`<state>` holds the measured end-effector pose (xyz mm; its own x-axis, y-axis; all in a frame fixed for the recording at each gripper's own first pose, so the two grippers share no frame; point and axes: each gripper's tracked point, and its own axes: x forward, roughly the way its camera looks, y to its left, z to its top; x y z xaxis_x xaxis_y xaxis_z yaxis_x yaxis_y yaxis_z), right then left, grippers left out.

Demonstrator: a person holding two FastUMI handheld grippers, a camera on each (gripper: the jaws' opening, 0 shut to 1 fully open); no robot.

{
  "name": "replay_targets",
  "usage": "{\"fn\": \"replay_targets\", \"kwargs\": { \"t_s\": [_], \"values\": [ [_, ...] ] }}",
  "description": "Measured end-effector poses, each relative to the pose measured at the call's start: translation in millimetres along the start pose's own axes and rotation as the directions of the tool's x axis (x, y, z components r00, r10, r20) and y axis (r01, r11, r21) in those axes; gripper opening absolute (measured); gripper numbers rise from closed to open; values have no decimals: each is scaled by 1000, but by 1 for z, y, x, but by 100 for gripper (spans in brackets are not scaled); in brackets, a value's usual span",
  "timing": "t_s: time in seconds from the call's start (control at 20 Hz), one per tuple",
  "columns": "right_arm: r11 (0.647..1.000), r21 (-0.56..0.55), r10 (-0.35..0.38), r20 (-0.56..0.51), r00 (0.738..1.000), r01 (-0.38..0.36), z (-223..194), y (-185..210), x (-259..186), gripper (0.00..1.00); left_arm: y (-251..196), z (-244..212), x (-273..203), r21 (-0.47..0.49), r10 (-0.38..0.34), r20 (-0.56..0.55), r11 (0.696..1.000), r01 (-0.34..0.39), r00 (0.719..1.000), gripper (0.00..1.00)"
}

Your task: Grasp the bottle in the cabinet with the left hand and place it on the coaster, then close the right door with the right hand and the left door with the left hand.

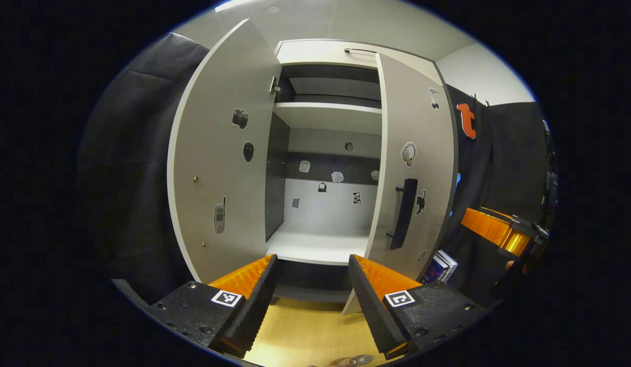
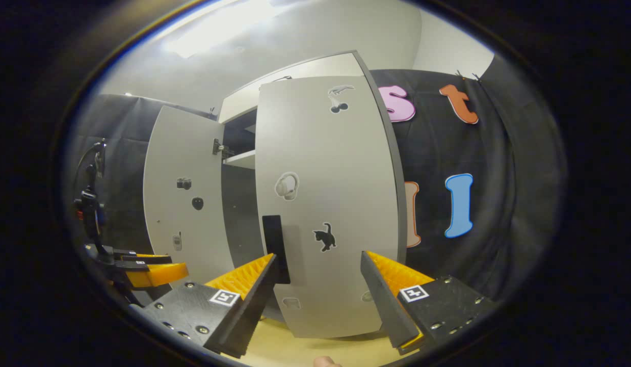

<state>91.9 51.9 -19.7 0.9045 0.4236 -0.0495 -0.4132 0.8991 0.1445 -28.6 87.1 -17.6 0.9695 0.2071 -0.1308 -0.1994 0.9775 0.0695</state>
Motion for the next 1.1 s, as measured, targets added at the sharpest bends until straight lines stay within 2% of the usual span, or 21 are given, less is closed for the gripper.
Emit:
{"fn": "replay_targets", "kwargs": {
  "t_s": [0.1,0.15,0.25,0.3,0.5,0.55,0.6,0.7,0.75,0.8,0.85,0.95,1.0,1.05,1.1],
  "values": [
    [1000,-2,-2,-1,1000,2,0,0,0,98,1,0,0,3,1,-1,1000,-1,1000,84],
    [1000,-4,-2,-1,1000,2,-1,0,-1,98,1,0,0,4,1,0,1000,-1,1000,87],
    [1000,-4,-2,-3,1000,2,-1,0,-1,98,3,-1,0,3,5,0,1000,-5,1000,87],
    [1000,-5,-3,-4,1000,3,-1,0,0,98,4,-1,0,3,7,0,1000,-7,1000,83],
    [1000,-5,-2,-9,1000,2,-3,2,1,98,12,-1,-2,2,22,0,1000,-22,1000,87],
    [1000,-4,-1,-11,1000,1,-3,3,1,98,17,-2,-4,3,33,0,999,-33,999,84],
    [1000,-4,1,-13,1000,-1,-4,3,3,98,22,0,-6,5,46,3,999,-46,999,87],
    [1000,-4,7,-18,1000,-7,-6,6,6,98,34,2,-13,7,79,11,997,-79,997,87],
    [1000,-5,9,-20,1000,-9,-8,8,7,98,42,3,-17,9,99,15,995,-99,995,83],
    [1000,-6,11,-22,1000,-11,-8,8,9,98,51,5,-21,10,123,20,992,-123,992,90],
    [1000,-6,12,-24,1000,-13,-9,9,11,98,62,6,-27,11,147,25,989,-147,989,83],
    [1000,-6,14,-31,999,-15,-12,11,15,98,85,9,-36,12,201,32,979,-201,979,87],
    [1000,-7,14,-34,999,-14,-13,11,17,98,98,9,-40,14,228,35,973,-229,973,83],
    [1000,-7,13,-35,999,-13,-14,13,17,98,111,10,-43,16,254,37,967,-255,966,87],
    [1000,-7,12,-36,999,-12,-16,14,18,98,124,9,-45,17,282,37,959,-282,959,83]
  ]
}}
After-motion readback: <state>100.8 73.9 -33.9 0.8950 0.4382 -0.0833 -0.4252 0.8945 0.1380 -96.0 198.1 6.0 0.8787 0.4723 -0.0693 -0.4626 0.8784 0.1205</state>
